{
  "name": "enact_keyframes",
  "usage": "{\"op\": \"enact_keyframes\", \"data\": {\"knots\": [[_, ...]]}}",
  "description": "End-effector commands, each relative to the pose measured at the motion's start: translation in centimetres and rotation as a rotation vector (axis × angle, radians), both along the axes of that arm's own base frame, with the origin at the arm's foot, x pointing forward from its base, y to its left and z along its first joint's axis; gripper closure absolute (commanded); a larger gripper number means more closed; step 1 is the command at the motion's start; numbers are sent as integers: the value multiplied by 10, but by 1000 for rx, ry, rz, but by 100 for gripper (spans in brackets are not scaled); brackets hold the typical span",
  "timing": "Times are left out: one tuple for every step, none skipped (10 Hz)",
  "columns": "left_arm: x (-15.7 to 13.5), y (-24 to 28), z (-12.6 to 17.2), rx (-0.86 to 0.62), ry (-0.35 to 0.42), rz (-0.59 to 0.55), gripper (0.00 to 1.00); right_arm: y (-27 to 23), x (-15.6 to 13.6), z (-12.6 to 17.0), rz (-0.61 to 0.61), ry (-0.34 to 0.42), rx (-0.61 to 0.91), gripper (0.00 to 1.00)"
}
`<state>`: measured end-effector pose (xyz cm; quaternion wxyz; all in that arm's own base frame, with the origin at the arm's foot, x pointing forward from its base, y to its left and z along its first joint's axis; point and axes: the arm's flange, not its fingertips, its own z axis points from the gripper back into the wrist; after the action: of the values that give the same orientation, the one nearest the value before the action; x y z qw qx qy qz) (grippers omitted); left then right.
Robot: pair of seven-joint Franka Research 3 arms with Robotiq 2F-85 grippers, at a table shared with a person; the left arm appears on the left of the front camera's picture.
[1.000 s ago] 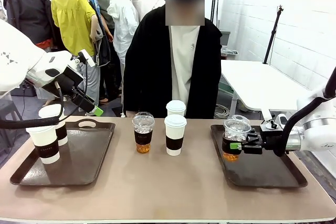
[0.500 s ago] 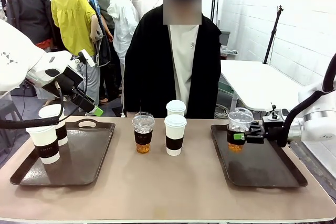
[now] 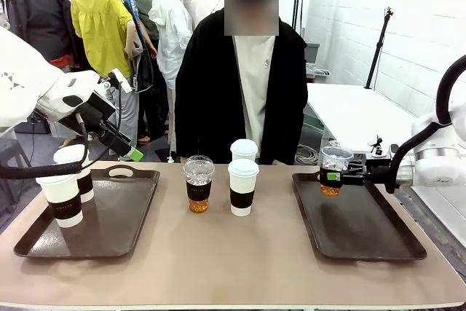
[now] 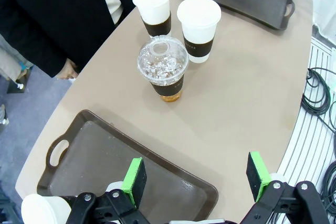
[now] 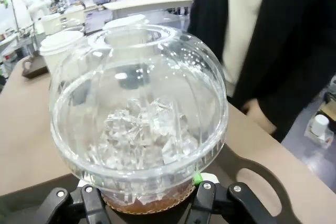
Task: Distribute the coffee onto the tray.
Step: Pick up one iced Americano and place it on the right Handle tray.
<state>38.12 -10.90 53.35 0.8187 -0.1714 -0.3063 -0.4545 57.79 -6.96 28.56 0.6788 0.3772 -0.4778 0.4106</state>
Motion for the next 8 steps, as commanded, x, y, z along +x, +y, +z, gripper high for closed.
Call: {"op": "enact_keyframes", "data": {"knots": [[1,1,-1,-16,5,-14,0,5,16,-5,-53,-38,16,38],[1,1,-1,-16,5,-14,0,5,19,-9,-65,-51,0,38],[1,1,-1,-16,5,-14,0,5,21,-12,-70,-62,-23,38],[1,1,-1,-16,5,-14,0,6,22,-15,-60,-67,-26,38],[1,1,-1,-16,5,-14,0,7,23,-17,-57,-69,-24,38],[1,1,-1,-16,5,-14,0,7,23,-21,-56,-78,-20,38],[1,1,-1,-16,5,-14,0,10,23,-25,-46,-82,-22,38],[1,1,-1,-16,5,-14,0,12,21,-28,-36,-80,-24,38]]}}
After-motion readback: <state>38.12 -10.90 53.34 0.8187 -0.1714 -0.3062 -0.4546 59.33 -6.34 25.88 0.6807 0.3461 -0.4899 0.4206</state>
